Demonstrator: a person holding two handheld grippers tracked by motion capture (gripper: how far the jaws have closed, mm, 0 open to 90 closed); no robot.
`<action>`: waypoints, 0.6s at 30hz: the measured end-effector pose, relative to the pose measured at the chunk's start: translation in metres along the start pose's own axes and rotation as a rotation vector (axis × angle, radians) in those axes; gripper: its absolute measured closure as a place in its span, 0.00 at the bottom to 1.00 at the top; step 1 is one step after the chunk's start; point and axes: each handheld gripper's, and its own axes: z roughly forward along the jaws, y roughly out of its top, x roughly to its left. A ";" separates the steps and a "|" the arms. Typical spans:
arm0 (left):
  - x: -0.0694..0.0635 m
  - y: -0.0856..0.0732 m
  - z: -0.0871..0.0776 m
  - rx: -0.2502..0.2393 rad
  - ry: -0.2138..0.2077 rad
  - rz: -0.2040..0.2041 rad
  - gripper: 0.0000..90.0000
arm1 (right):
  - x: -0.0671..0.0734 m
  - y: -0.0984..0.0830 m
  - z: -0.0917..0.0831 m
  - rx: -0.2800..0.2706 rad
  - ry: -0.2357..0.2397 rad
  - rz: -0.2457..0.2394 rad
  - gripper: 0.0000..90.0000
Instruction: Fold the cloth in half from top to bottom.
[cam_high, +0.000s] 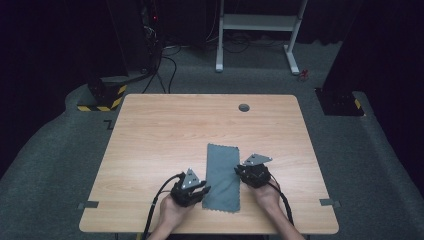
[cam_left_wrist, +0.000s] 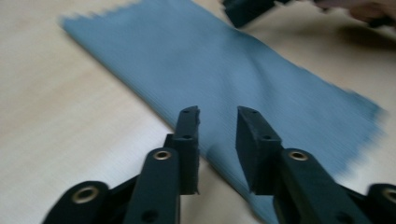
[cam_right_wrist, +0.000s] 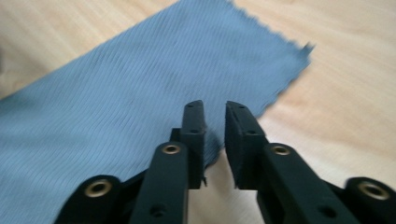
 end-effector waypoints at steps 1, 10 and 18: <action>0.007 0.006 0.007 0.003 0.006 -0.014 0.75 | -0.002 0.003 0.001 0.002 -0.006 -0.004 0.90; 0.045 0.043 0.061 0.037 0.082 -0.048 0.63 | -0.026 0.026 0.031 0.018 -0.048 0.054 0.92; 0.069 0.055 0.086 0.074 0.154 -0.112 0.63 | -0.043 0.036 0.050 0.062 -0.093 0.106 0.91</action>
